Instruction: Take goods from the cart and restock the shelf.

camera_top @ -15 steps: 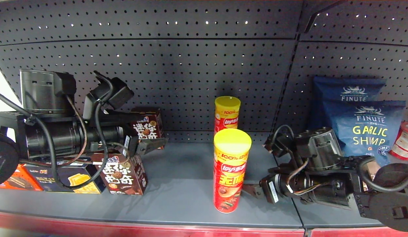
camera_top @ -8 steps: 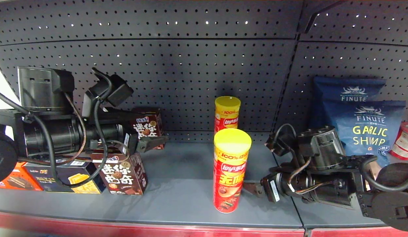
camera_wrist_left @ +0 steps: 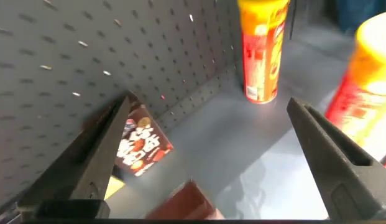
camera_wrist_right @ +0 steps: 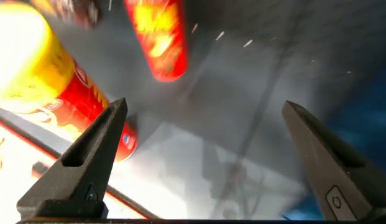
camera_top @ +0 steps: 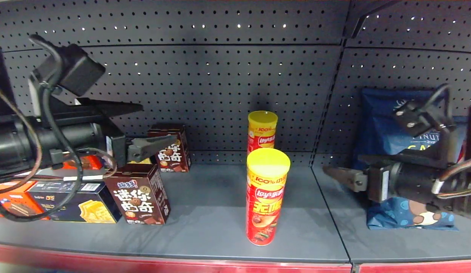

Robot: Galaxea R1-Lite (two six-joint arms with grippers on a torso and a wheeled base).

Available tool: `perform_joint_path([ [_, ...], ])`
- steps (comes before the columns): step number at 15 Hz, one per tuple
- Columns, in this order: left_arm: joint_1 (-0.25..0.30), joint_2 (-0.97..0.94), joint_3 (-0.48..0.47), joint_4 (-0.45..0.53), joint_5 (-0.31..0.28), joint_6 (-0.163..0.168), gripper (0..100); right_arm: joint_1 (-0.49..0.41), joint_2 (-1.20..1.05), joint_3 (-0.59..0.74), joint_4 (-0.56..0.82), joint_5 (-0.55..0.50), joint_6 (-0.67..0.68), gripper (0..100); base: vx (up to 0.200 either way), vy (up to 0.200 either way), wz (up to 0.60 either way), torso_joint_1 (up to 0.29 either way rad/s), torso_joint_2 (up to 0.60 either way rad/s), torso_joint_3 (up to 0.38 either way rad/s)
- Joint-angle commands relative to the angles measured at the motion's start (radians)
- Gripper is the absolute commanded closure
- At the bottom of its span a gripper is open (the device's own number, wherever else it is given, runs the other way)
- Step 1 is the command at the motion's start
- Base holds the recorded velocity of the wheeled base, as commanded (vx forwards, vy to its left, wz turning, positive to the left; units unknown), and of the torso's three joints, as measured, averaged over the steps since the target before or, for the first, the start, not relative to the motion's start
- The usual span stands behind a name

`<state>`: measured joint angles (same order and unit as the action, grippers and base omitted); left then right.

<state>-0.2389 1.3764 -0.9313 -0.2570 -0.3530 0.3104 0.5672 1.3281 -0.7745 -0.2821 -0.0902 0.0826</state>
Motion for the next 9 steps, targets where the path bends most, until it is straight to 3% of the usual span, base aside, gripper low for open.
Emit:
perform_joint_path([
  [1, 0.041, -0.151, 0.065, -0.001, 0.002, -0.005, 0, -0.069, -0.184, 0.047, 0.014, 0.0, -0.001, 0, 0.0, 0.0, 0.0, 0.0, 0.0, 0.0],
  [3, 0.115, -0.312, 0.213, -0.001, 0.0, -0.007, 0, -0.222, -0.303, 0.121, 0.009, 0.01, -0.01, 0, 0.0, 0.0, 0.0, 0.0, 0.0, 0.0],
  [4, 0.13, -0.344, 0.249, -0.001, -0.001, -0.005, 0, -0.248, -0.328, 0.136, 0.011, 0.012, -0.01, 0, 0.0, 0.0, 0.0, 0.0, 0.0, 0.0],
  [5, 0.162, -0.458, 0.365, 0.001, 0.0, -0.007, 0, -0.316, -0.409, 0.195, 0.014, 0.012, -0.009, 0, 0.0, 0.0, 0.0, 0.0, 0.0, 0.0],
  [6, 0.164, -0.491, 0.396, 0.001, 0.003, -0.008, 0, -0.329, -0.434, 0.218, 0.014, 0.012, -0.009, 0, 0.0, 0.0, 0.0, 0.0, 0.0, 0.0],
  [9, 0.168, -0.712, 0.549, 0.016, 0.134, -0.073, 0, -0.455, -0.569, 0.35, 0.015, 0.01, -0.012, 0, 0.0, 0.0, 0.0, 0.0, 0.0, 0.0],
])
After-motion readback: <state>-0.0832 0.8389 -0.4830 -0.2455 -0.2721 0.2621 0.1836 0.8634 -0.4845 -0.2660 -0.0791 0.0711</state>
